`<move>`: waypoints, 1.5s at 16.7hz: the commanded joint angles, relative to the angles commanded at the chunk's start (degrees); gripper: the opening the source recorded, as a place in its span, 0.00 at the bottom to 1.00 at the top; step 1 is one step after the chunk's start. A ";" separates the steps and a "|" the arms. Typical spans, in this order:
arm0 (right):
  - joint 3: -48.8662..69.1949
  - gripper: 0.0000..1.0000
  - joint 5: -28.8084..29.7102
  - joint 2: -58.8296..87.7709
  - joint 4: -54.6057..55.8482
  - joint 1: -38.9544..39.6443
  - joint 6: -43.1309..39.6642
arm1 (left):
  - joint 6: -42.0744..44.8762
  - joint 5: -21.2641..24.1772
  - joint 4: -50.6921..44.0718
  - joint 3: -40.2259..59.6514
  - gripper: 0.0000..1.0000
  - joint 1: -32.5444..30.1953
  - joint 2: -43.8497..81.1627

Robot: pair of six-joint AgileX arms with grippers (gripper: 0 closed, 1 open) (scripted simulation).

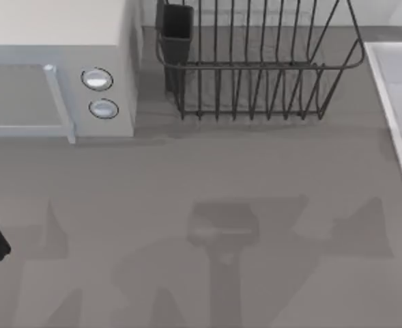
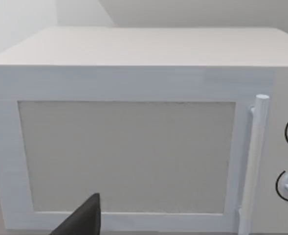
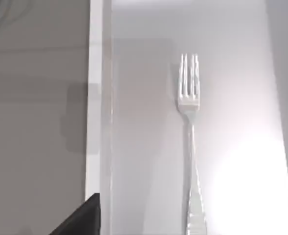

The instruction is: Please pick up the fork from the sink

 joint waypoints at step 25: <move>43.17 1.00 0.17 62.40 -19.78 -4.73 -4.37 | 0.00 0.00 0.00 0.00 1.00 0.00 0.00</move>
